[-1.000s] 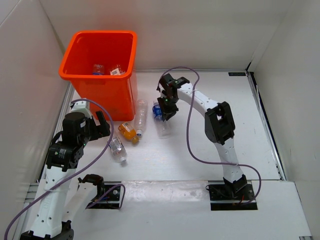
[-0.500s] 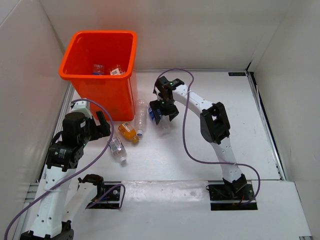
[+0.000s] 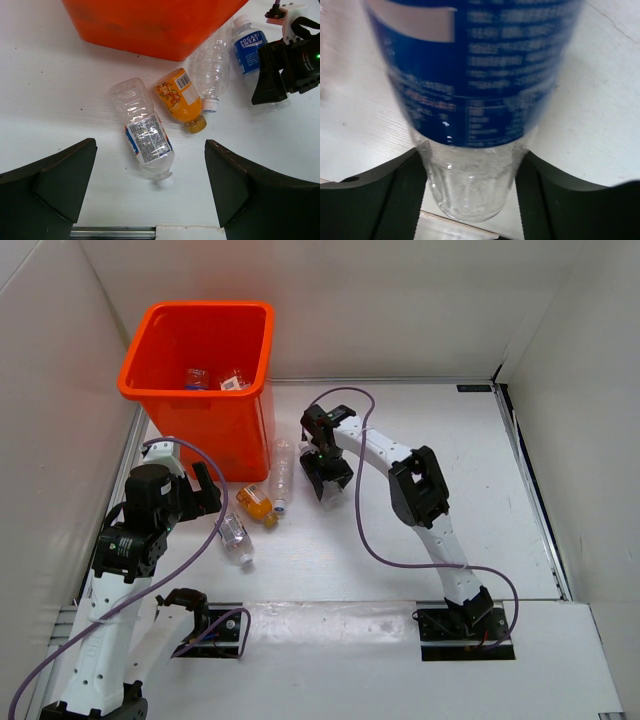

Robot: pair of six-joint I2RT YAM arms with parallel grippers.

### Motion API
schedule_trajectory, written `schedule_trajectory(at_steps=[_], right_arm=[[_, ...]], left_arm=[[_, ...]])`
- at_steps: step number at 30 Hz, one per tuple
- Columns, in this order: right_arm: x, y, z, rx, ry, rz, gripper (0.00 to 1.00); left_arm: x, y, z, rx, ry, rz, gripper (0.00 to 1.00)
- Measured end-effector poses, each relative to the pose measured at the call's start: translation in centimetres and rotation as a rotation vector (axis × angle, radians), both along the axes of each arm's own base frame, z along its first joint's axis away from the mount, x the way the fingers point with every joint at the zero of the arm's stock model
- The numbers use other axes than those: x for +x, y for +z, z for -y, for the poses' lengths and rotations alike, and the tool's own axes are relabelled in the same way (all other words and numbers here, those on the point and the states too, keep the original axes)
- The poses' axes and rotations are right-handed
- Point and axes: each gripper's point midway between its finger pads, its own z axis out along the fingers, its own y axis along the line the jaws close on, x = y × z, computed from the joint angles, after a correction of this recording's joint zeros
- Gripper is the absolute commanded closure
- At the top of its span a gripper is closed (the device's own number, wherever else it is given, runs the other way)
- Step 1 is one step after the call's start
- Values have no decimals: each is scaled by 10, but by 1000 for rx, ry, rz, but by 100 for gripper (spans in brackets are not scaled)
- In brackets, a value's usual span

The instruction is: Put the plastic bottles in the bin

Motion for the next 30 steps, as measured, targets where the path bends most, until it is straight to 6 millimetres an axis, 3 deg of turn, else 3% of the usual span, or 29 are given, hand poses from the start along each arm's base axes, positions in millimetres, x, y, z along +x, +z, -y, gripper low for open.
schedule_trajectory(at_steps=[2, 3, 6, 7, 10, 14, 17, 20, 24, 30], right_arm=[[0, 0, 3, -15, -1, 4, 43], [1, -1, 5, -24, -4, 6, 53], [0, -1, 11, -42, -7, 14, 69], [0, -1, 15, -52, -10, 18, 84], [-4, 1, 30, -68, -25, 20, 100], [-10, 6, 57, -58, -72, 21, 100], [-9, 25, 75, 11, -131, 47, 100], [-1, 60, 86, 132, -203, 128, 100], [15, 130, 91, 321, -265, 321, 100], [23, 248, 60, 588, -222, 600, 100]], left_arm=[[0, 0, 0, 0, 0, 0, 0], [0, 0, 0, 0, 0, 0, 0], [0, 0, 0, 0, 0, 0, 0], [0, 0, 0, 0, 0, 0, 0], [0, 0, 0, 0, 0, 0, 0], [0, 0, 0, 0, -1, 2, 0], [0, 1, 0, 0, -1, 4, 0], [-1, 1, 1, -1, -7, 7, 0], [-1, 2, 3, -5, -20, 9, 0], [-1, 2, 4, -7, -29, 8, 0]])
